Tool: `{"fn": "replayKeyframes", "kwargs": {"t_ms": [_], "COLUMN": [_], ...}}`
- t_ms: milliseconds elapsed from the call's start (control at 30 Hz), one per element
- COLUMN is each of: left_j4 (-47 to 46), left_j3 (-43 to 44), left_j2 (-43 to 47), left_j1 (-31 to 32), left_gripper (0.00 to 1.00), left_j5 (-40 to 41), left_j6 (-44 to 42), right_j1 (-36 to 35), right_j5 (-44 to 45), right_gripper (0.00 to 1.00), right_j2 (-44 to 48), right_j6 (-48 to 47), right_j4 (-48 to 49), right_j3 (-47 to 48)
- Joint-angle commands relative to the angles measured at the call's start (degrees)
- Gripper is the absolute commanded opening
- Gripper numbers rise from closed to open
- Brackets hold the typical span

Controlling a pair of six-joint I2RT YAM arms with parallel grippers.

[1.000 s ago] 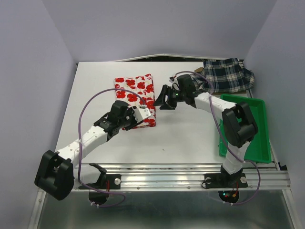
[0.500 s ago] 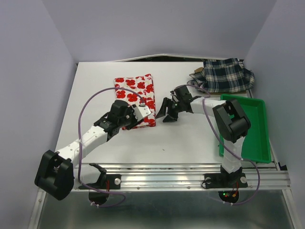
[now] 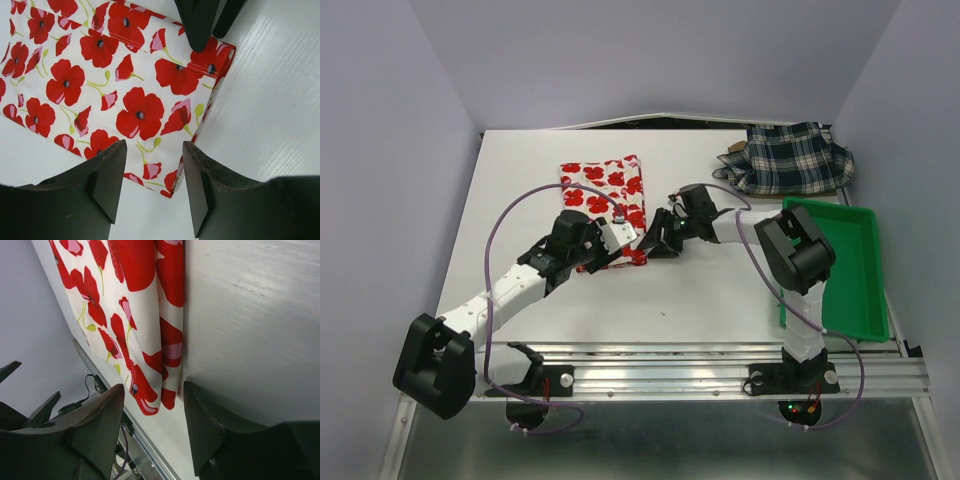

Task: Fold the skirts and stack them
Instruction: Fold the skirt

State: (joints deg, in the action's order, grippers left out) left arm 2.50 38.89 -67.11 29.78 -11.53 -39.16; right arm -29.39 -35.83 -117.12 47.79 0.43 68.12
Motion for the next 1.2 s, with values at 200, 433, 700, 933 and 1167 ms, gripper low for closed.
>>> {"fn": "replayKeyframes", "kwargs": {"t_ms": [200,433,700,933,1167], "left_j4": [-1.98,-1.27,-8.91,-15.24,-18.14], "left_j3": [-1.10,-4.17,-10.42,-10.59,-10.77], "left_j2": [-0.30,1.71,1.55,-3.36,-6.89], "left_j1": [0.10,0.98,4.15,4.67,4.67], "left_gripper": [0.60,0.78,0.99,0.98,0.97], "left_j5": [0.02,-1.13,4.40,7.92,8.36], "left_j6": [-0.83,-4.78,-7.60,-6.99,-6.37], "right_j1": [-1.20,-1.20,-1.20,-1.20,-1.20], "right_j5": [1.74,-4.50,-10.92,-15.23,-16.90], "right_gripper": [0.37,0.01,0.01,0.01,0.01], "right_j2": [-4.87,-4.00,-2.15,-1.01,-0.39], "right_j6": [0.46,6.43,17.94,30.59,43.15], "right_j4": [-1.57,-1.13,4.14,15.63,26.37], "right_j3": [-1.06,1.84,2.11,-1.67,-4.83]}}
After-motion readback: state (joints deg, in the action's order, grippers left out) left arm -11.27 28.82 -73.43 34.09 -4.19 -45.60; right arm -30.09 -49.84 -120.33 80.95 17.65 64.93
